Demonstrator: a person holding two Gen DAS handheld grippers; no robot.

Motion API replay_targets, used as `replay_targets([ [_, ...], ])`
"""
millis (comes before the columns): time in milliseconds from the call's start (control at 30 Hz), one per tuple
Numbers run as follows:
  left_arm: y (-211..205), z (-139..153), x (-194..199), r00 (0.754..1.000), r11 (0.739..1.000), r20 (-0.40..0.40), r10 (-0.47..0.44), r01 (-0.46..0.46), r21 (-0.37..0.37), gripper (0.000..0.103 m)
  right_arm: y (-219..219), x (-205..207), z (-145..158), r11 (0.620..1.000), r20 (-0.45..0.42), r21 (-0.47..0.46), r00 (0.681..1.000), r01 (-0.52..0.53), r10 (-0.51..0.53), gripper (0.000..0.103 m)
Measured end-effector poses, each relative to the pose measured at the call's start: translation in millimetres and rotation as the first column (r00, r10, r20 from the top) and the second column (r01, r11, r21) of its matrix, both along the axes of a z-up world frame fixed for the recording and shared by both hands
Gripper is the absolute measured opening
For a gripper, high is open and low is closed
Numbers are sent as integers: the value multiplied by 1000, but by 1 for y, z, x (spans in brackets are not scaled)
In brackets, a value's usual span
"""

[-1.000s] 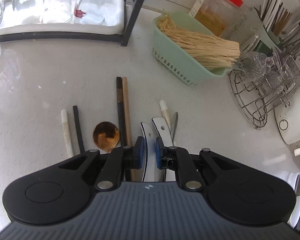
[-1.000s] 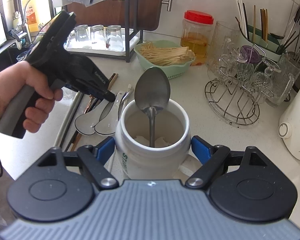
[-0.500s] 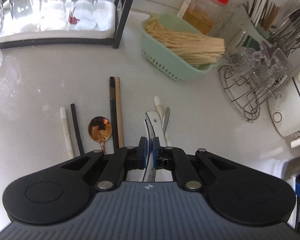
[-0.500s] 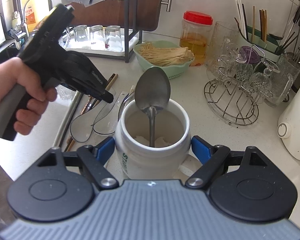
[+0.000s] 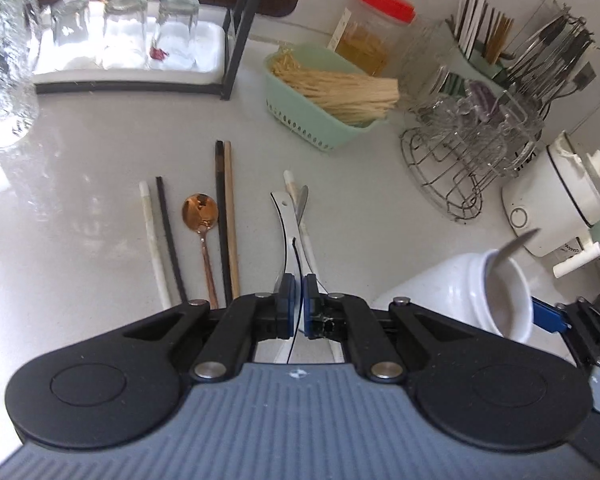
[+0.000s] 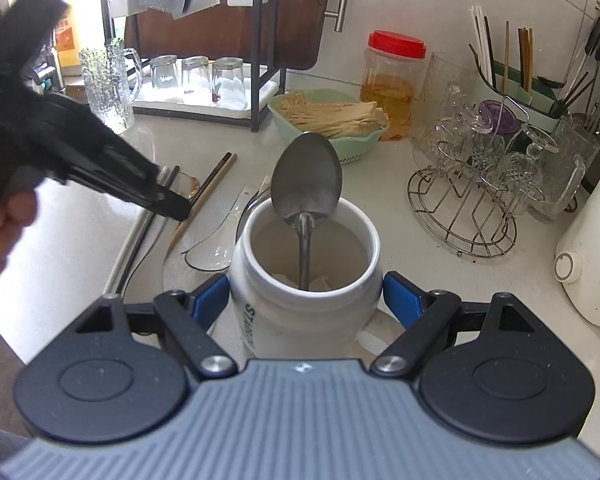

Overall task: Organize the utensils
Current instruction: 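Lower the left tool onto the white ceramic spoon and close on it, then lift the white ceramic spoon with the left tool and lower it into the mug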

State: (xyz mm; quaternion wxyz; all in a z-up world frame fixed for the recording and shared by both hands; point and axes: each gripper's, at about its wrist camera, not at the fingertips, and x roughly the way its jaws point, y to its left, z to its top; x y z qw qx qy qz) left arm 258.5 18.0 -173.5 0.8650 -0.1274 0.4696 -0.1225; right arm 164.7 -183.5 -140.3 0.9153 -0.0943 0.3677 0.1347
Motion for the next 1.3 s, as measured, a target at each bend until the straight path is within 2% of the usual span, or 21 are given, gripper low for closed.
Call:
replay_targets([
  [433, 16, 43, -34, 998, 1000, 69, -5, 6, -16, 4, 9, -5, -2, 998, 24, 3, 998, 66, -66, 86],
  [667, 17, 63, -39, 993, 999, 118, 8, -3, -41, 4, 11, -5, -2, 999, 25, -2, 998, 52, -52, 86],
  [933, 15, 80, -35, 991, 999, 136, 9, -3, -43, 4, 19, -2, -2, 1000, 22, -4, 1000, 13, -13, 86],
  [1300, -1, 127, -29, 975, 990, 223, 16, 16, -143, 4, 18, -1, -2, 1000, 16, -12, 1000, -7, 8, 86],
])
